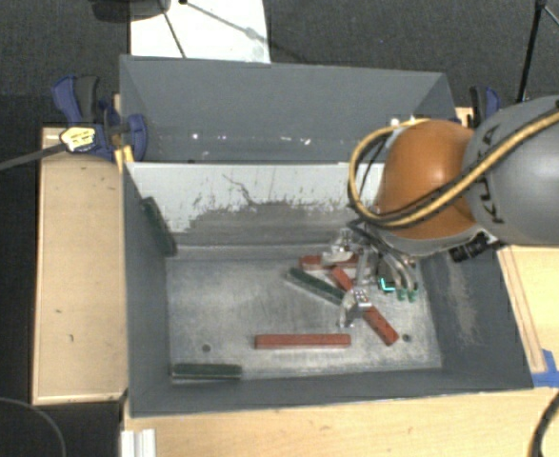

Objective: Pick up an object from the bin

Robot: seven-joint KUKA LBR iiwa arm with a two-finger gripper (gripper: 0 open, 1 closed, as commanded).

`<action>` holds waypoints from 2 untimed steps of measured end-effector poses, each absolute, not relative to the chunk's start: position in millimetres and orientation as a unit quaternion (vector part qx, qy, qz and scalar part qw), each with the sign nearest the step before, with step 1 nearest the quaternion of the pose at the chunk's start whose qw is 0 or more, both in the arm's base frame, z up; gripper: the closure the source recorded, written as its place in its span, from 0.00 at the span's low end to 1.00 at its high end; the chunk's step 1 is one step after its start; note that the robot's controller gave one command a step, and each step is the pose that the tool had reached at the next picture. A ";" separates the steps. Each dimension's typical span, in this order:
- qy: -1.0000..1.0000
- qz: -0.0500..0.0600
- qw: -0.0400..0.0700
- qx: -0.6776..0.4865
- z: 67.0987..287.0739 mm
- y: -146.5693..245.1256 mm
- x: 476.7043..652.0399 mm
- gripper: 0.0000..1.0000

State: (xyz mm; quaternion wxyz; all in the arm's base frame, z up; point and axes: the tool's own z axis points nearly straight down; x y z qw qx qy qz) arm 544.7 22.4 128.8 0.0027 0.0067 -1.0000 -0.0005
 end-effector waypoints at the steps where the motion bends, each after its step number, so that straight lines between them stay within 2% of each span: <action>1: -1.000 -0.001 -0.001 0.007 132.8 22.3 546.7 0.00; 2: -1.000 -0.001 -0.016 -0.021 81.1 31.0 577.3 1.00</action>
Offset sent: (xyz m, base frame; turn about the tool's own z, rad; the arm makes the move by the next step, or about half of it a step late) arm 0.0230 0.0090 -0.0588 0.0516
